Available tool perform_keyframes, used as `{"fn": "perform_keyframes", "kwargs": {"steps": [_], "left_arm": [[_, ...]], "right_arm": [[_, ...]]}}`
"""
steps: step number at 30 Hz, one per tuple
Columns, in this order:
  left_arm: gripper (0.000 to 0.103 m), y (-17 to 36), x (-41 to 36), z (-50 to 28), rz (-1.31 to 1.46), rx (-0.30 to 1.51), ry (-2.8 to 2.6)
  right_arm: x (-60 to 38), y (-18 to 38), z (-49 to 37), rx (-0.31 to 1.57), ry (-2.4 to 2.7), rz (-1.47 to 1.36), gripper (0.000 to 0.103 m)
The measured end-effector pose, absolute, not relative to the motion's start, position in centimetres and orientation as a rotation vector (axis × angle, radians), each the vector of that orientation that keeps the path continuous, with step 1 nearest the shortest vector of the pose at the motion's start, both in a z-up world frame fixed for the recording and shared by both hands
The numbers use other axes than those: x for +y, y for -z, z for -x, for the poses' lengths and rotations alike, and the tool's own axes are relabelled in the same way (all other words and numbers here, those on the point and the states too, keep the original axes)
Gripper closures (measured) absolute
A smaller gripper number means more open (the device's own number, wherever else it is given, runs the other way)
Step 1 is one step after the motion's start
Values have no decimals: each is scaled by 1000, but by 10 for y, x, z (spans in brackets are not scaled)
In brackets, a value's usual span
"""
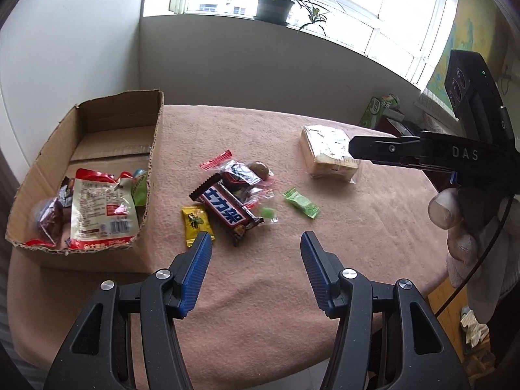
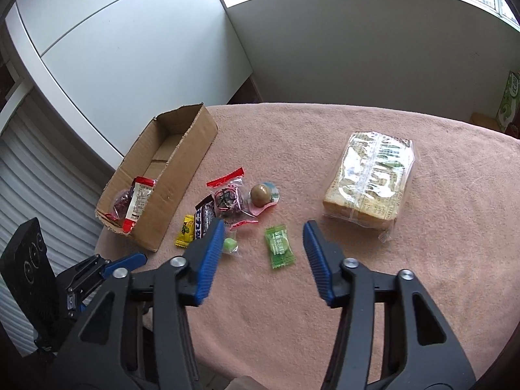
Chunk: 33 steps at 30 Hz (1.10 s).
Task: Organize snacks
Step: 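Withdraw both grippers from the box toward the remaining snacks, then grasp the blue-labelled chocolate bar with the right gripper and lift it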
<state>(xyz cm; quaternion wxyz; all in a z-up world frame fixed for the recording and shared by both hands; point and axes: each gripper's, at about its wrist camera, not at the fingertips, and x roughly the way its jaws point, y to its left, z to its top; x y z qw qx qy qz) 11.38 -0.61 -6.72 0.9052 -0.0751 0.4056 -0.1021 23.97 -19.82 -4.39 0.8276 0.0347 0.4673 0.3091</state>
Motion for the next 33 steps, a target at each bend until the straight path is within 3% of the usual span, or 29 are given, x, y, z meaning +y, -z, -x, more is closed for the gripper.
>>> {"fn": "perform_keyframes", "kwargs": {"steps": [9,17,33], "left_arm": [[47,72,9,-75,176,845,207],[47,62,56,-49,240,828,147],[47,70,48,-51,263,846,172]], "right_arm": [[-93,53,-268,1037,-763,82,56],[-24,104,-291,1127,-743,187,68],[-98,120,-205,1118,-803,365,71]]}}
